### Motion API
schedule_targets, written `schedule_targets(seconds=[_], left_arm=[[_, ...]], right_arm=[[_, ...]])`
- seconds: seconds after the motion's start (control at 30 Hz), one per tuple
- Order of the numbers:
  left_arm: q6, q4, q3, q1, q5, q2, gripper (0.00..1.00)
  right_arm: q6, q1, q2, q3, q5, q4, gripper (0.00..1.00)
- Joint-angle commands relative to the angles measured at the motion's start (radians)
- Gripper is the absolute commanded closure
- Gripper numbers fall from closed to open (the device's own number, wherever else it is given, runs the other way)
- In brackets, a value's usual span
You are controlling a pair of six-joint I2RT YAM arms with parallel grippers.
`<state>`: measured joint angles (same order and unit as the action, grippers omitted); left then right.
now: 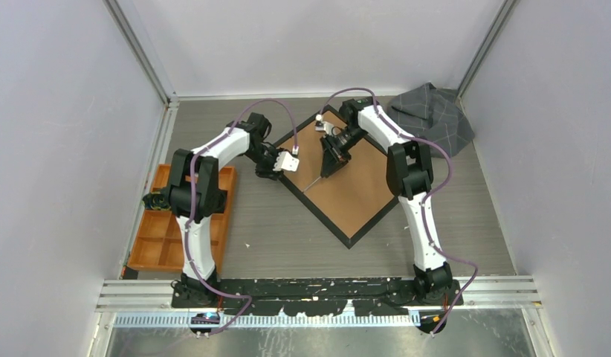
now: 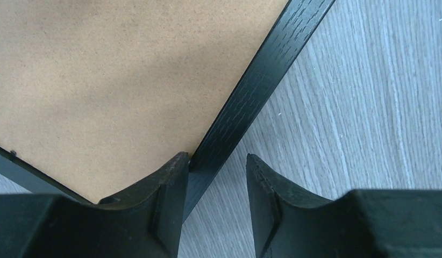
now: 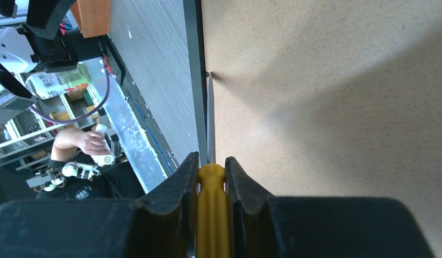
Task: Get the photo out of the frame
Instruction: Release the photo frame item from the photo frame.
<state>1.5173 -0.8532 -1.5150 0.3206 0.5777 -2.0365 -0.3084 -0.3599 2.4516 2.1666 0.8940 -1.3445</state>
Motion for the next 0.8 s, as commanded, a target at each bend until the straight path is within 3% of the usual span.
schedule_targets(seconds=[0.0, 0.27, 0.57, 0.77], left_arm=[[-0.062, -0.109, 0.047, 0.011, 0.029, -0.013, 0.57], [-0.132, -0.089, 0.048, 0.012, 0.022, -0.012, 0.58], [-0.148, -0.065, 0.106, 0.026, 0.039, 0.015, 0.58], [-0.159, -0.049, 0.122, 0.026, 0.035, 0.022, 0.58]], right_arm=[[-0.086, -0.008, 0.033, 0.071, -0.057, -0.112, 0.99], [-0.097, -0.011, 0.033, 0.049, -0.024, -0.114, 0.99], [0.078, -0.004, -0.005, -0.011, -0.022, 0.132, 0.99], [0.047, -0.003, 0.016, 0.023, -0.028, 0.081, 0.99]])
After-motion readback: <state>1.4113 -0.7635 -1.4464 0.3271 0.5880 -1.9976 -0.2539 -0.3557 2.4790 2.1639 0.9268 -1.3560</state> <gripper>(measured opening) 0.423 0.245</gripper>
